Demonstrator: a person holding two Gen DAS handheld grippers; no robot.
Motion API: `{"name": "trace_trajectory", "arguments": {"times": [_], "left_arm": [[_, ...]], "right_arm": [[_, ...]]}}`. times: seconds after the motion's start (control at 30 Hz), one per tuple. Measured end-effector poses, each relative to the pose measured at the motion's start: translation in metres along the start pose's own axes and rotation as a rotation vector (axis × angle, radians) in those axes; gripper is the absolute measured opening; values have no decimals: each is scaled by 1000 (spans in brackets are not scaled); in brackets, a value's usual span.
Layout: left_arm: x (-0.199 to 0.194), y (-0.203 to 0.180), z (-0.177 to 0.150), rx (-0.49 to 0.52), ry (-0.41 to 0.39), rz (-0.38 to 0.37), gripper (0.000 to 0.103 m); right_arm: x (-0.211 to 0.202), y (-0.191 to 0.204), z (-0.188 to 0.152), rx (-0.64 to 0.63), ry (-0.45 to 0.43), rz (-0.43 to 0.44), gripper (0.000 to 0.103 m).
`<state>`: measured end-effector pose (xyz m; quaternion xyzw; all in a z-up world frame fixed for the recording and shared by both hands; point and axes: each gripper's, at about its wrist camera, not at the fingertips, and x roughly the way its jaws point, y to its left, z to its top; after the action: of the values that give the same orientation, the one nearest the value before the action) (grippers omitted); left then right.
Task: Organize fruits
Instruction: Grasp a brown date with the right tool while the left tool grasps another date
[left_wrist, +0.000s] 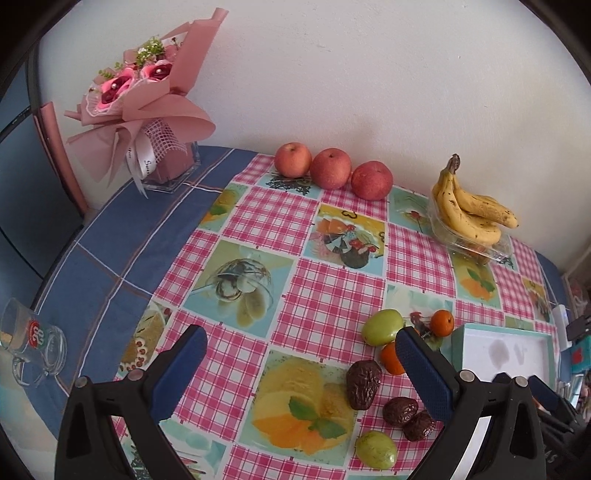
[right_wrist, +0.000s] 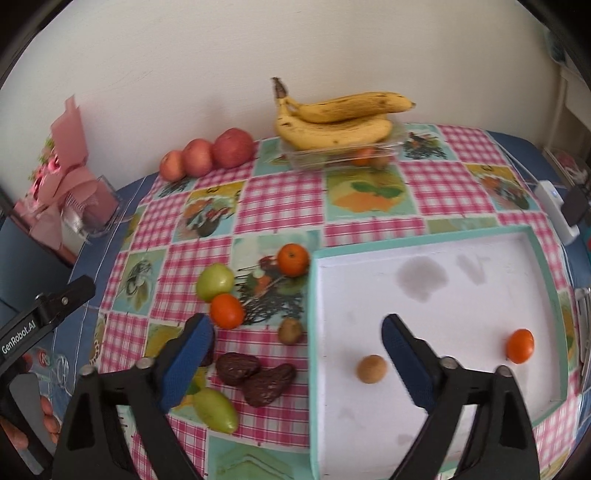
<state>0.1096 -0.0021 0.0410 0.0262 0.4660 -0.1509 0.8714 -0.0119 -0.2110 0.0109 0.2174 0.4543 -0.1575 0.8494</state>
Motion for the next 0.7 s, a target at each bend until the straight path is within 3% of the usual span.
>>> {"name": "trace_trajectory", "arguments": {"times": [0.07, 0.13, 0.2, 0.27, 0.6, 0.7], "left_arm": [[3, 1, 0, -14, 16, -34, 102], [7, 2, -1, -20, 40, -50, 102], [11, 3, -2, -23, 57, -55, 100], [17, 3, -4, -30, 84, -70, 95], [67, -4, -24, -48, 258, -102, 90], [79, -10, -28, -30, 298, -109, 82]], "right_arm": [[2, 4, 0, -12, 7, -2, 71], [6, 8, -1, -22, 28, 6, 70], [10, 11, -4, -23, 53, 19, 62], [15, 13, -6, -32, 81, 20, 62], [56, 28, -30, -104, 260, -9, 56], [64, 29, -35, -122, 297, -18, 56]]}}
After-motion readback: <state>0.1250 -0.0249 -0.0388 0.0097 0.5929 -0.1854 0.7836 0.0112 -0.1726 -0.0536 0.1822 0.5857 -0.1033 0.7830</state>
